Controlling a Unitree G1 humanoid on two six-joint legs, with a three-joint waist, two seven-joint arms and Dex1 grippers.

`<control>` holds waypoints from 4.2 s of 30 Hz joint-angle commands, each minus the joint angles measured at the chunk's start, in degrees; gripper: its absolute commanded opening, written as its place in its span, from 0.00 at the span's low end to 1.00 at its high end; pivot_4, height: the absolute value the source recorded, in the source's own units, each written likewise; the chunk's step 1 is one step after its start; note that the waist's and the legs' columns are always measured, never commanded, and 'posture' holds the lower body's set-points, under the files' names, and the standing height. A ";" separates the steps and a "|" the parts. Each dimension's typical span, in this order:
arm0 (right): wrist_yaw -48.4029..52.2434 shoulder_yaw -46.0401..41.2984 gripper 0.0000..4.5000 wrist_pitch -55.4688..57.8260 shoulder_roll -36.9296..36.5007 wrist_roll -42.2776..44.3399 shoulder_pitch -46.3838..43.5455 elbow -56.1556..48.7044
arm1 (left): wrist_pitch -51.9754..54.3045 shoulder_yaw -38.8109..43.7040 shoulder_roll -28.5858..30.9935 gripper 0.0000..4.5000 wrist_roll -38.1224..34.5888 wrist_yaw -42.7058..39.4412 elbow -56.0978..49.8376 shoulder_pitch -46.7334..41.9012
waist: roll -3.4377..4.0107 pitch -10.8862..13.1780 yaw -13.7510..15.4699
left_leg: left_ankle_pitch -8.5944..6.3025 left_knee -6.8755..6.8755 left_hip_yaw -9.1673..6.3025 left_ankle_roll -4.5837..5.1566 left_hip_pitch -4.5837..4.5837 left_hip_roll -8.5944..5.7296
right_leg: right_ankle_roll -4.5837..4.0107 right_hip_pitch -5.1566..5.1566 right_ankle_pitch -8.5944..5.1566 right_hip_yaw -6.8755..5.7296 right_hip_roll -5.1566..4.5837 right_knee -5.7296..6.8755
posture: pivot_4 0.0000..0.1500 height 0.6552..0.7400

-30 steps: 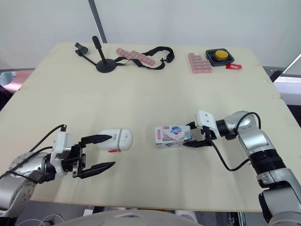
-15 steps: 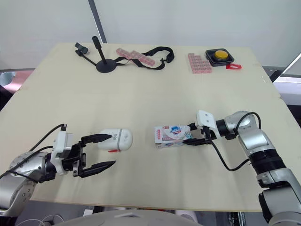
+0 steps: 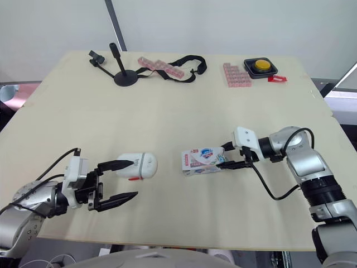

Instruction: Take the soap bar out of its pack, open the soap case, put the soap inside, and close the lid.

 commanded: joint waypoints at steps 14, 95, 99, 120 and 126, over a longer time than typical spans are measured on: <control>-0.47 -1.22 0.12 -2.29 -0.52 0.47 1.28 -0.82 | -0.60 -0.82 0.59 1.00 0.71 -0.08 -0.26 -1.23 | 0.00 0.00 -0.09 | 0.00 0.01 0.00 0.00 0.00 0.00 | 0.00 0.00 0.00 0.01 0.00 0.02 | 1.00 0.99; -51.84 -37.98 0.12 -7.25 7.67 3.91 19.11 18.69 | -0.66 -0.48 1.61 1.00 -0.20 -4.66 0.31 -1.64 | 0.71 -0.41 -0.15 | 0.00 0.01 0.09 0.00 0.03 -0.11 | 0.00 0.05 -0.01 0.12 -0.10 -0.07 | 1.00 0.99; -53.10 -39.02 0.12 -5.24 7.49 5.02 18.05 20.03 | 1.03 0.22 0.76 1.00 -3.23 -3.92 -0.59 -1.53 | 0.71 -0.42 -0.14 | -0.01 0.00 0.09 0.00 0.02 -0.11 | 0.00 0.05 -0.01 0.11 -0.10 -0.07 | 1.00 0.99; -46.21 -39.85 0.99 -8.44 5.55 6.13 23.16 17.33 | -1.28 -1.43 0.71 1.00 -1.93 -5.75 -1.00 -0.46 | 0.72 -0.42 0.10 | -0.02 -0.02 0.10 -0.02 0.00 -0.10 | 0.01 0.05 0.00 0.10 -0.10 -0.13 | 1.00 0.99; -41.45 -43.18 0.99 -16.06 4.87 8.39 24.65 20.75 | -1.48 -1.60 0.73 1.00 -1.02 -5.70 0.17 -0.95 | 0.73 -0.43 -0.05 | -0.02 -0.03 0.11 -0.01 -0.01 -0.09 | 0.01 0.06 0.00 0.12 -0.11 -0.13 | 1.00 0.99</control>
